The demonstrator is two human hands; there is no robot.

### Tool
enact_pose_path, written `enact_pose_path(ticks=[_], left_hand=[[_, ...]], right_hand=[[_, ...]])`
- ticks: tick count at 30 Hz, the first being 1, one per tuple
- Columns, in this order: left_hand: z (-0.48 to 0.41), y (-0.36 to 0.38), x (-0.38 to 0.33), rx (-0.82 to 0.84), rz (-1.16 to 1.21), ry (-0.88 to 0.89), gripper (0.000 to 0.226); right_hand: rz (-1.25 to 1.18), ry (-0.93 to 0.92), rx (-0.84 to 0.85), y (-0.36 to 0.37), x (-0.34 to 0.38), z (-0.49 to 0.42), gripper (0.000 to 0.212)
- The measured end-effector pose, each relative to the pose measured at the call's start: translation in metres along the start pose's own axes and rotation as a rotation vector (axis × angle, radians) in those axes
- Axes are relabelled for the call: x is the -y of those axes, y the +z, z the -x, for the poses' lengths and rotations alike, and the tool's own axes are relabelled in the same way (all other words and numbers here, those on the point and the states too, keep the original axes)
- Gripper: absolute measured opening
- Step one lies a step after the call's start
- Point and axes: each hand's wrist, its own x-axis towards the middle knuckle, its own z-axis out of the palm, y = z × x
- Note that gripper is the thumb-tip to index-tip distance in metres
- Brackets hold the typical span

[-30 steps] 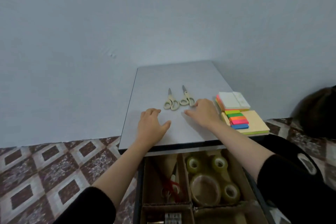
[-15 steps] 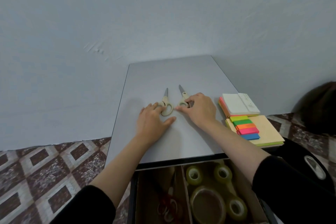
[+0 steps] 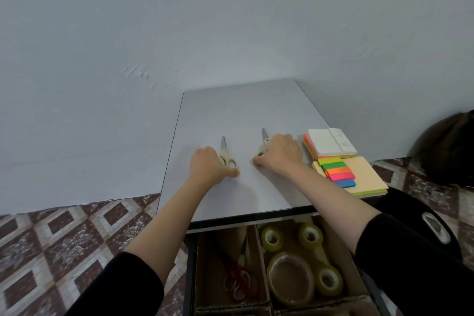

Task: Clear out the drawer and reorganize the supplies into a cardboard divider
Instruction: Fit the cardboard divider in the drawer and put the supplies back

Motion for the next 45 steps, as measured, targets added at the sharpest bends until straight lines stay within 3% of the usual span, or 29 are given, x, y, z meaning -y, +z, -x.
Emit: enact_pose_path(ticks=[2,7,11,13,16,20,23,27,31,40,45], left_hand=[[0.014,0.000,0.002,0.025,-0.014,0.007,0.052],[0.059,0.002,0.009,0.012,-0.005,0.057,0.034],[0.092,0.006,0.017,-0.066,0.034,0.072,0.046],[0.106,0.004,0.019,-0.081,0.024,0.076,0.053],[0.128,0.004,0.023,-0.094,0.067,0.064,0.050],[0.165,0.010,0.034,-0.049,0.185,0.092,0.033],[0.190,0.009,0.047,0.038,0.264,0.091,0.028],[0.208,0.013,0.067,0.178,0.191,0.098,0.028],[0.207,0.025,0.080,0.333,0.141,0.053,0.026],[0.179,0.061,0.077,0.345,0.049,0.071,0.018],[0.157,0.076,0.073,0.335,0.021,0.039,0.031]], right_hand=[[0.123,-0.050,0.067,-0.010,0.004,0.012,0.057],[0.323,-0.139,0.179,-0.019,0.013,0.054,0.057],[0.359,-0.206,0.160,-0.021,0.008,0.088,0.070],[0.322,-0.215,0.145,-0.026,0.002,0.104,0.067],[0.165,-0.212,0.122,-0.028,-0.010,0.128,0.039],[-0.096,-0.237,0.176,-0.018,-0.036,0.162,0.047],[-0.233,-0.267,0.325,-0.005,-0.059,0.190,0.049],[-0.164,-0.276,0.455,0.011,-0.088,0.210,0.048],[-0.091,-0.223,0.415,0.021,-0.104,0.201,0.052],[-0.222,-0.135,0.362,0.041,-0.111,0.183,0.051],[-0.253,-0.098,0.371,0.050,-0.116,0.181,0.047]])
